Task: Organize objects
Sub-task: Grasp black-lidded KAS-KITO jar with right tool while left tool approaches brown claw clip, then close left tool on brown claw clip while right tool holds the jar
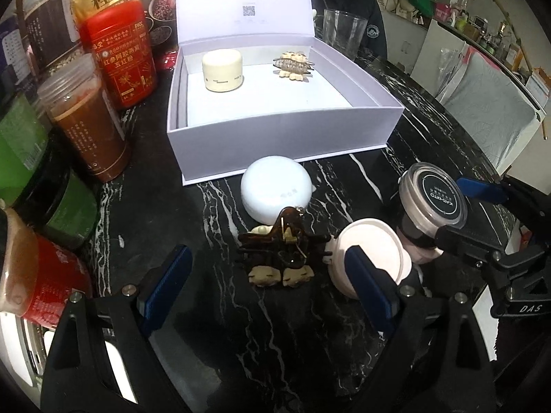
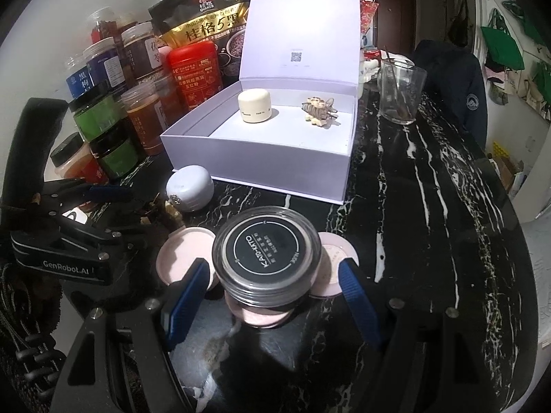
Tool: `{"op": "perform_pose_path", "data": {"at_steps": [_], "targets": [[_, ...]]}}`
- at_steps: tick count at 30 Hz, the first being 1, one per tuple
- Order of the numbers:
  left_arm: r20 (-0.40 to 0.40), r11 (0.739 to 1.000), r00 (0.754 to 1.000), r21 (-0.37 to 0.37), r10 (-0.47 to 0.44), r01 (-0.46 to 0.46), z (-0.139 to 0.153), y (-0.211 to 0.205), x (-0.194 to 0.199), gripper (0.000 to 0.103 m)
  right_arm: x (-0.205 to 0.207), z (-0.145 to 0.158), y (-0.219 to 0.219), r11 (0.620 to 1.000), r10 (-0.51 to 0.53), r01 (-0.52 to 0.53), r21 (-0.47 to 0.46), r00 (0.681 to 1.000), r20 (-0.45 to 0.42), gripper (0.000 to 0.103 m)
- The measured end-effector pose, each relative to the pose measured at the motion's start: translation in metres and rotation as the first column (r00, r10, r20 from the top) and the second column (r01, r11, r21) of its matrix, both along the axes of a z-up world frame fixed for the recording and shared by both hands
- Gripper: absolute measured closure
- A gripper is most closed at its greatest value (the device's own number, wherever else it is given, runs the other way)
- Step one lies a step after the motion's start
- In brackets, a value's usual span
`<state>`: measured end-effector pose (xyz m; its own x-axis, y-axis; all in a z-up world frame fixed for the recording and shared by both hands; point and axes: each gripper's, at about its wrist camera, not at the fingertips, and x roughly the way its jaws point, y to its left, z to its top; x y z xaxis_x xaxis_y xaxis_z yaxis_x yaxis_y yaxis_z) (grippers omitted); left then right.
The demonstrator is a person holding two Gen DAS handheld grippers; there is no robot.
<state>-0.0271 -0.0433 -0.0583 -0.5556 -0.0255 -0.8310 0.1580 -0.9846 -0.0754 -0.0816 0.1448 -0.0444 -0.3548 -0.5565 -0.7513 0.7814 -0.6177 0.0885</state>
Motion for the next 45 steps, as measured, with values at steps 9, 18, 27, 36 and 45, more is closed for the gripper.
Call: {"op": "perform_pose_path", "data": {"at_steps": [9,18,27,36,45], "targets": [[0.016,1.0,1.0,0.025,-0.014,0.014,-0.011,0.002,-0.004,0.021,-0.004,-0.008,0.0,1.0,-0.004,0.004,-0.005,1.0,0.026,0.025],[-0.012,0.993,1.0,0.118,-0.016,0.017,-0.013,-0.005,-0.006,0.031,-0.007,-0.011,-0.003,1.0,-0.001,0.002,-0.02,0.999,0.039,0.025],[-0.028,0.984,0.999,0.177,-0.026,0.031,-0.016,-0.007,-0.006,0.04,-0.007,-0.014,-0.005,0.999,0.001,0.0,-0.035,0.999,0.043,0.025],[-0.033,0.992,0.999,0.123,-0.031,0.035,-0.008,-0.005,-0.004,0.041,-0.005,-0.012,-0.005,0.998,0.017,-0.016,-0.054,0.999,0.03,0.025],[-0.053,0.994,0.998,0.101,-0.026,0.031,0.003,-0.008,0.001,0.041,-0.007,-0.016,-0.007,0.998,0.016,-0.013,-0.064,0.999,0.048,0.025]]}}
